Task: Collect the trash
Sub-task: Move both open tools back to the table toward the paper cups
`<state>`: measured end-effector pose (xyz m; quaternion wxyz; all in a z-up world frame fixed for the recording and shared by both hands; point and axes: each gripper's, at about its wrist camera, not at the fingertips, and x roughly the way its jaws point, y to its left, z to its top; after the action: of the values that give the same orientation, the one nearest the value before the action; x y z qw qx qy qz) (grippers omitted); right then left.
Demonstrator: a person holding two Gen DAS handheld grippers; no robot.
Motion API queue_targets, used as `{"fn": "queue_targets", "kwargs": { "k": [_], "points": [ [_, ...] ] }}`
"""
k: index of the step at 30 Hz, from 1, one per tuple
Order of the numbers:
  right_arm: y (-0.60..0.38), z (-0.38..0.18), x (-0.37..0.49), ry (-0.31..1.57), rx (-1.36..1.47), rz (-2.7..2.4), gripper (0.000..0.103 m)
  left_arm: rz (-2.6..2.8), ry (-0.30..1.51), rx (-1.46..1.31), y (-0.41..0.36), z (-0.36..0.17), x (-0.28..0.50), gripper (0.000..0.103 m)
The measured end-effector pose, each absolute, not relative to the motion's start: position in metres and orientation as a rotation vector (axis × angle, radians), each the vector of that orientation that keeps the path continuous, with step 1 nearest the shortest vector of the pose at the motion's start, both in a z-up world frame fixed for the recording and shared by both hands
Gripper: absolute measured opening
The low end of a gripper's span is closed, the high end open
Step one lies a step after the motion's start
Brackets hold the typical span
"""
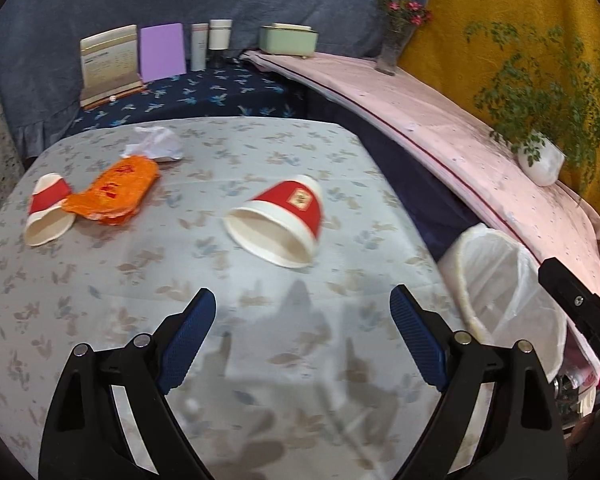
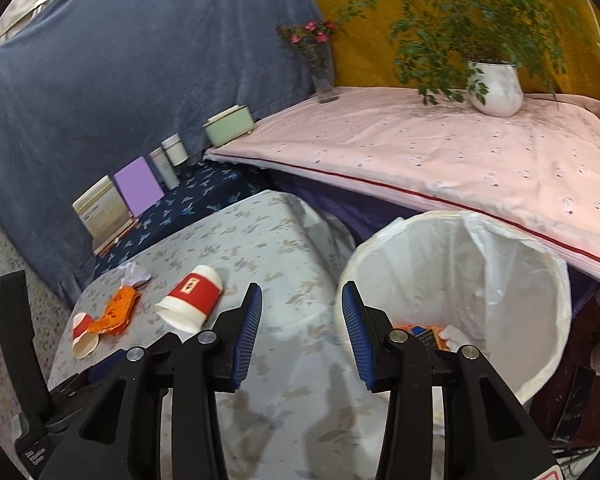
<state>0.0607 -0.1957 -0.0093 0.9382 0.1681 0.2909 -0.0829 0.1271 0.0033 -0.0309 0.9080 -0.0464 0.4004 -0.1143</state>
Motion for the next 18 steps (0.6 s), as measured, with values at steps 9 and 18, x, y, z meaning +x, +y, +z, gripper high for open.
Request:
{"fn": "queue_targets", "kwargs": {
  "k": [9,18],
  "points": [
    [-0.143,-0.018,0.085,0.647,0.285,-0.092,0.041,-0.074,0.812,-0.088,0.078,-0.037,0.136,0.085],
    [-0.101,-0.036,0.113,0.702,0.221,-0.048,0.041,0.099,0.815,-0.151,0.164,-0.051,0.152,0.085]
  ]
}}
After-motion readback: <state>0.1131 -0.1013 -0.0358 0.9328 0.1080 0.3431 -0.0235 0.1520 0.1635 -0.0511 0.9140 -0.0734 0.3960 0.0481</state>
